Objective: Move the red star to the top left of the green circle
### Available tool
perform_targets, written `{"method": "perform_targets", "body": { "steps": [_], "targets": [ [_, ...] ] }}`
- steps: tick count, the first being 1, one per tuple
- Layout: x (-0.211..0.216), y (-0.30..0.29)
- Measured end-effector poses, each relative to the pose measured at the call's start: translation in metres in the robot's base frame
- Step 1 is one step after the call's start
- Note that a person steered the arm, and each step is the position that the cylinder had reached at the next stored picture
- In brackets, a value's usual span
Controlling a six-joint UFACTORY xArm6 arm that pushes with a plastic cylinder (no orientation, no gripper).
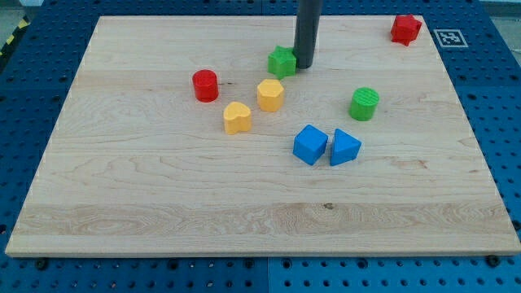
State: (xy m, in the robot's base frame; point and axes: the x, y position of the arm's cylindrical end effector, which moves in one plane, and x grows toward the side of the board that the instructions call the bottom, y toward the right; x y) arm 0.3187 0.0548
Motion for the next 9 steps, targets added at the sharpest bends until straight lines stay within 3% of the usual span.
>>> {"method": "perform_targets", "body": {
  "steps": [2,4,6,8,9],
  "targets": [
    [0.002,-0.013],
    [0.02,0.121],
    [0.009,0.251],
    [-0.106,0.249],
    [-0.123,0.218]
  ]
}}
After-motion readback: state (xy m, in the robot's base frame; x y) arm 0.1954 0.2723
